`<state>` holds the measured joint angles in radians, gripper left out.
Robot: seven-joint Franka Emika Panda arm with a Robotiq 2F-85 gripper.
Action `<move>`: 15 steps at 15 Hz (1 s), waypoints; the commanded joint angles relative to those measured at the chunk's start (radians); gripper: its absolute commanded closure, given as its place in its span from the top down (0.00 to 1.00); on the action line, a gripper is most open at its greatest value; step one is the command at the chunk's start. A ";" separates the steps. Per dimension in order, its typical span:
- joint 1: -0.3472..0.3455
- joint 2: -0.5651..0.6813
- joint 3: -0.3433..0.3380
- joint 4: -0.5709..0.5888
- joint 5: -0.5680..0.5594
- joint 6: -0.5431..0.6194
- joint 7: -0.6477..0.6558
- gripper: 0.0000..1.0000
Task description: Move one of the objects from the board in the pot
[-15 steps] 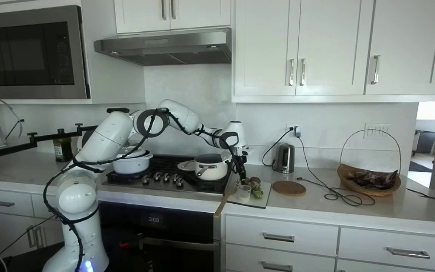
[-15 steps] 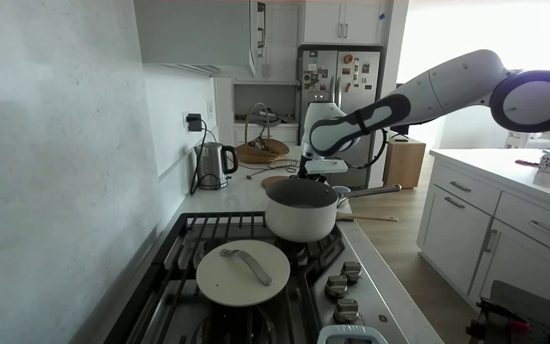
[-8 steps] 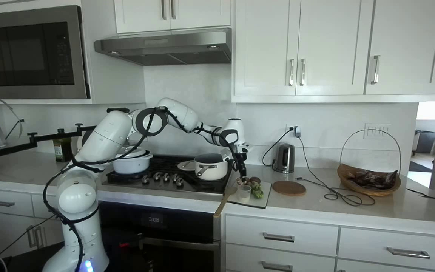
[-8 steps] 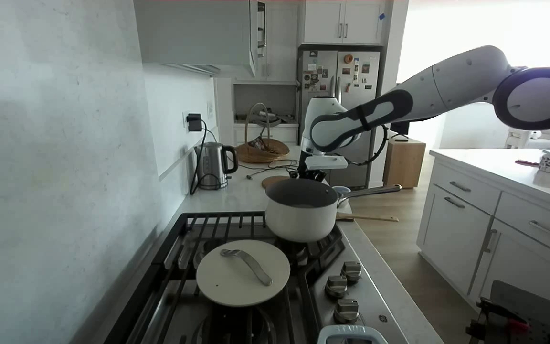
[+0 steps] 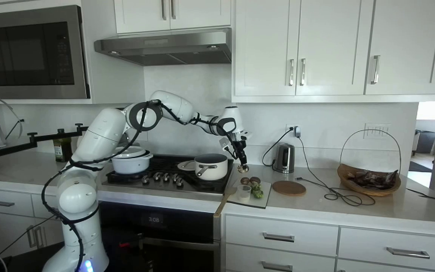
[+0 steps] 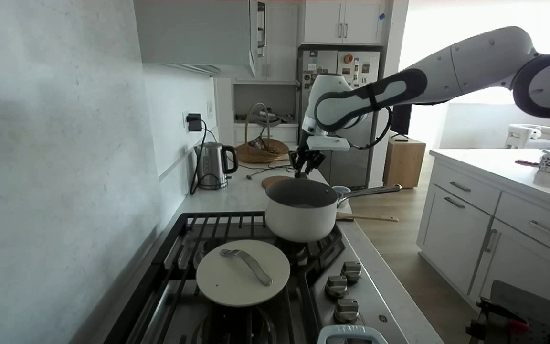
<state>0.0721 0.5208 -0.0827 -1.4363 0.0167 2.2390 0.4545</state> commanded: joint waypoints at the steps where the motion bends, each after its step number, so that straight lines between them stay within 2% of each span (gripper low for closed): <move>1: 0.009 -0.075 0.004 -0.033 -0.014 -0.010 -0.014 0.31; 10: 0.024 -0.224 0.025 -0.094 -0.030 -0.004 -0.024 0.30; 15: 0.030 -0.324 0.056 -0.199 -0.022 -0.001 -0.066 0.30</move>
<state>0.1005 0.2900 -0.0482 -1.5282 0.0028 2.2382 0.4203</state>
